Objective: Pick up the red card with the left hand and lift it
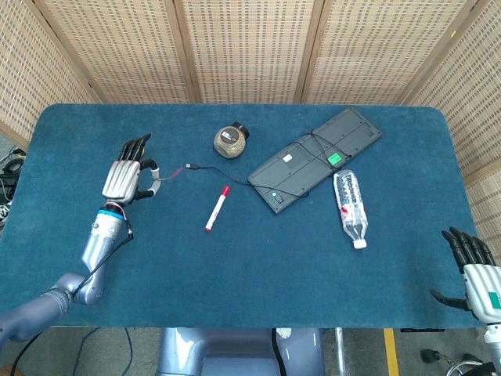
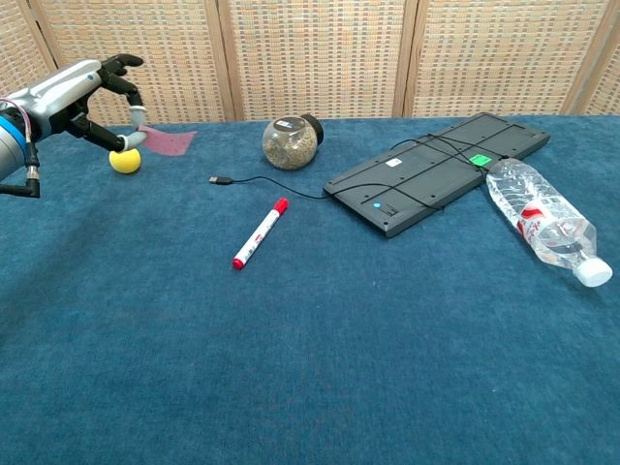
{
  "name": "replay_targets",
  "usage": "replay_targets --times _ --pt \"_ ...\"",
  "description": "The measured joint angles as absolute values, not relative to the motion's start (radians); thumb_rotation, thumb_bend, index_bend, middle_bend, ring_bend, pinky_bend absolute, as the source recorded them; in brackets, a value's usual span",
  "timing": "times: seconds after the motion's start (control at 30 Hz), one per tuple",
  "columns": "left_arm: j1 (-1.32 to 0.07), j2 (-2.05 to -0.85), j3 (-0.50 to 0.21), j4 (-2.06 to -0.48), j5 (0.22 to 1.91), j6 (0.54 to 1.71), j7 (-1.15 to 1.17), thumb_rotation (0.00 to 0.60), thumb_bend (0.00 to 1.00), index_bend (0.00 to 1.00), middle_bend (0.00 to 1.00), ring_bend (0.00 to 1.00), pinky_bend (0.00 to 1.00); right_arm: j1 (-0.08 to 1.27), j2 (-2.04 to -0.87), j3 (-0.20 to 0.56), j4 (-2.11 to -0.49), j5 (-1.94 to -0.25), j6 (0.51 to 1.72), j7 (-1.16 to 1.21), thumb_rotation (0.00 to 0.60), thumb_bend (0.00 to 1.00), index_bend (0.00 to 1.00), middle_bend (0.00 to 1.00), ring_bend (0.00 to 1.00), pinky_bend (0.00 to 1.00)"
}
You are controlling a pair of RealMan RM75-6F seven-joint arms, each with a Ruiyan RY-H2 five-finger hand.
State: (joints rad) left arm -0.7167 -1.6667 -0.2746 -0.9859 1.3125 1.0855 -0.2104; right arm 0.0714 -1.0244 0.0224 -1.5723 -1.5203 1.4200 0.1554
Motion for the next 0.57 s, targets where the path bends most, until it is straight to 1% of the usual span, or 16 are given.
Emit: replay_targets --times 0.23,0.47,0.57 --pt "-0.693 -1.608 -0.256 -1.183 1.338 1.089 -0.327 0.600 0.41 0.64 0.00 0.00 0.00 0.069 -1.026 0.020 -1.578 -1.527 1.427 0.147 0.600 0.00 0.00 0.00 0.00 0.00" --pt "-0.677 -1.468 -0.199 -1.525 1.388 1.000 -0.511 0.600 0.42 0.64 0.00 0.00 0.00 0.067 -1.024 0.020 -1.579 -1.526 1.431 0.150 0.600 0.00 0.00 0.00 0.00 0.00" --pt "-0.676 -1.406 -0.164 -1.627 1.422 0.954 -0.562 0.600 0.42 0.65 0.00 0.00 0.00 0.066 -1.023 0.020 -1.578 -1.526 1.432 0.153 0.600 0.00 0.00 0.00 0.00 0.00"
